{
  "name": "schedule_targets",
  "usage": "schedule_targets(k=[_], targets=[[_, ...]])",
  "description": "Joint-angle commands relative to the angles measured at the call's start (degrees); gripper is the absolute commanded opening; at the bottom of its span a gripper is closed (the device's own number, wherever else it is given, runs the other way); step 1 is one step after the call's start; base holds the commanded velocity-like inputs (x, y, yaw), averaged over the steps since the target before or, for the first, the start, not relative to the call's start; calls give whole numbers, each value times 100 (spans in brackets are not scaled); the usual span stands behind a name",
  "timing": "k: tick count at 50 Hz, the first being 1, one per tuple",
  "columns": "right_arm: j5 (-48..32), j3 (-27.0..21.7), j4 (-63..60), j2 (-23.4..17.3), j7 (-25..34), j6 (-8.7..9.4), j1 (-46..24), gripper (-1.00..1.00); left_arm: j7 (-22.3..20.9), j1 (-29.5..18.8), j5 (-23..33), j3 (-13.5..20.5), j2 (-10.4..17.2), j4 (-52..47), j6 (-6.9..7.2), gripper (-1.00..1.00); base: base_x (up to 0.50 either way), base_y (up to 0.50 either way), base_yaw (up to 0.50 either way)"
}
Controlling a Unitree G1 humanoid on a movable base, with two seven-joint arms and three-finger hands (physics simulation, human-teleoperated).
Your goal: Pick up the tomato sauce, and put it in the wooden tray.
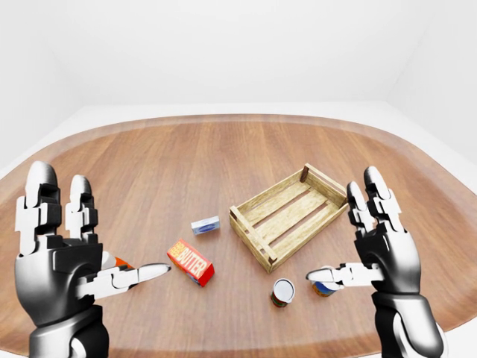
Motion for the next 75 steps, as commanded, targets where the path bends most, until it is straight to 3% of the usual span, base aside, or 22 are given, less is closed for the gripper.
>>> schedule_targets(k=[1, 24, 45, 75], targets=[[-101, 112, 132, 4, 72, 0, 132, 100, 22, -13, 45, -48, 10, 47, 0, 100, 0, 0, 0], [-122, 74, 668, -23, 212, 0, 168, 100, 64, -64, 38, -59, 62, 132, 0, 100, 0, 0, 0], [-168, 185, 982, -44, 305, -365, 367, 100, 61, -56, 57, -78, 63, 166, 0, 100, 0, 0, 0], [-254, 265, 1141, -48, 395, -609, 543, 100, 56, -23, 83, -98, 43, 138, 0, 100, 0, 0, 0]])
